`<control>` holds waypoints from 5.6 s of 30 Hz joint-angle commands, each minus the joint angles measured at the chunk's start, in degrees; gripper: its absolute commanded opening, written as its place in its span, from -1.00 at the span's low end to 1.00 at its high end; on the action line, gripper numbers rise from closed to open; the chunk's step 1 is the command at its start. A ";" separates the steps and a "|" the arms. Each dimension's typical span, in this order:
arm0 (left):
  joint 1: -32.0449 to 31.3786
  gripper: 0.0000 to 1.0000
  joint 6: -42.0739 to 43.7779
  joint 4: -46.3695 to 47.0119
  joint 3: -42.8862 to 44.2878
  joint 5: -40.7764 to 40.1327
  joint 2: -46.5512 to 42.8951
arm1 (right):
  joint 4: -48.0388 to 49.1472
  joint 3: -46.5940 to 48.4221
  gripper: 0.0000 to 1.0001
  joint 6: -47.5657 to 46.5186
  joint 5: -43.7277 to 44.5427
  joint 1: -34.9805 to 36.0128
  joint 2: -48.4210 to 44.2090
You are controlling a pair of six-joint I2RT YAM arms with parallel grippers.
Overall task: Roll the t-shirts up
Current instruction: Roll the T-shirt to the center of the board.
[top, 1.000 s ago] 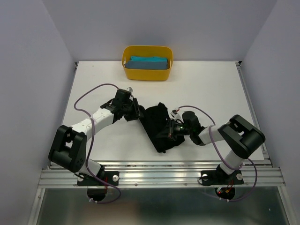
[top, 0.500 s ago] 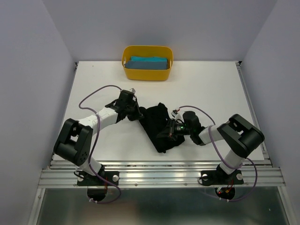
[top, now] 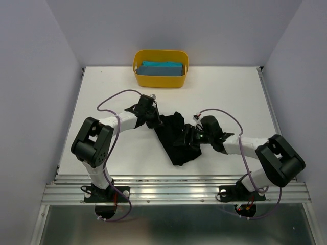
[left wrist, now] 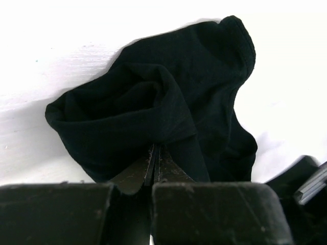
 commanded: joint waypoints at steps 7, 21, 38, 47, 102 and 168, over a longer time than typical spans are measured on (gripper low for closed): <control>-1.77 -0.88 1.55 0.62 3.76 0.22 3.17 | -36.97 13.63 0.40 -17.24 27.58 3.74 -14.79; -3.26 -0.71 2.42 -3.76 7.71 -2.59 2.56 | -36.37 15.41 -0.99 -15.23 35.49 16.93 -2.15; -2.56 0.66 -3.10 -7.48 0.26 -10.51 -14.31 | -36.19 11.71 -0.98 -12.59 39.99 16.93 -0.38; -1.60 0.64 -7.24 -0.18 -5.02 -9.45 -9.41 | -36.10 11.88 -0.99 -12.94 39.64 16.93 -1.08; -1.51 -1.00 -6.10 -10.62 1.83 -11.82 -6.49 | -51.84 29.90 0.59 -23.39 84.11 46.29 16.41; 0.16 0.92 -10.93 0.61 -12.23 -10.77 -16.26 | -26.52 15.66 -0.99 -17.77 41.31 31.35 -0.55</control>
